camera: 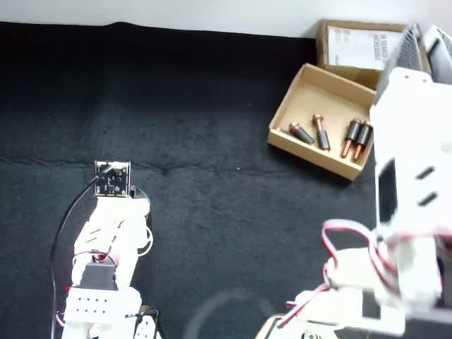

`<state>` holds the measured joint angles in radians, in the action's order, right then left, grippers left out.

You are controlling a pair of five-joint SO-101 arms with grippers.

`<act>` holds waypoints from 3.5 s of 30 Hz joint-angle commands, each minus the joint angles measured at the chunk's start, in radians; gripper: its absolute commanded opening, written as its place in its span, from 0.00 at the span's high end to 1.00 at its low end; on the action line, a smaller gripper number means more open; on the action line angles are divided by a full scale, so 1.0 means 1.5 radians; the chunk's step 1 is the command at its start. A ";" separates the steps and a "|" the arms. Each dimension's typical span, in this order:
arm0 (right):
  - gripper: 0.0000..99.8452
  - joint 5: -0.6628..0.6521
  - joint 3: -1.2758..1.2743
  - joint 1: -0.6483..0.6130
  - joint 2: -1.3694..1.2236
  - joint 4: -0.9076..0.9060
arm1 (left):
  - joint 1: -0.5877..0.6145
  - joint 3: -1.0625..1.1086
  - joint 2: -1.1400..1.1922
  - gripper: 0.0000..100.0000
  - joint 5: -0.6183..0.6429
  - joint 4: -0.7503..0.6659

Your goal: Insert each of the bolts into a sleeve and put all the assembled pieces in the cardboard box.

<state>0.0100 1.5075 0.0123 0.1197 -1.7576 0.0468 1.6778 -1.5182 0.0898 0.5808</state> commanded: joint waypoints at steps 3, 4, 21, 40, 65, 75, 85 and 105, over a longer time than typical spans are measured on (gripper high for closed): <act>0.95 0.002 -0.235 0.001 0.166 -0.004 | 0.009 0.017 0.004 0.99 0.005 -0.007; 0.95 0.002 -0.277 -0.001 0.195 -0.004 | 0.009 0.017 0.004 0.99 0.005 -0.007; 0.95 0.002 -1.076 -0.003 0.627 -0.002 | 0.009 0.017 0.003 0.99 0.003 0.126; 0.95 0.001 -1.794 -0.003 0.871 0.410 | 0.010 -0.002 -0.003 0.99 0.003 0.283; 0.95 -0.120 -2.106 -0.003 0.872 0.419 | 0.008 -0.025 -0.003 0.99 0.003 0.423; 0.95 -0.120 -2.157 -0.003 0.902 0.428 | 0.008 -0.025 -0.003 0.99 0.004 0.423; 0.95 -0.123 -2.175 -0.003 0.972 0.428 | 0.008 -0.025 -0.003 0.99 0.004 0.423; 0.95 -0.123 -2.208 -0.003 1.104 0.427 | 0.008 -0.025 -0.003 0.99 0.004 0.423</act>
<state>-0.1634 -1.6579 0.0123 1.7614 -1.1178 0.0545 1.6717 -1.5290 0.0898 1.2098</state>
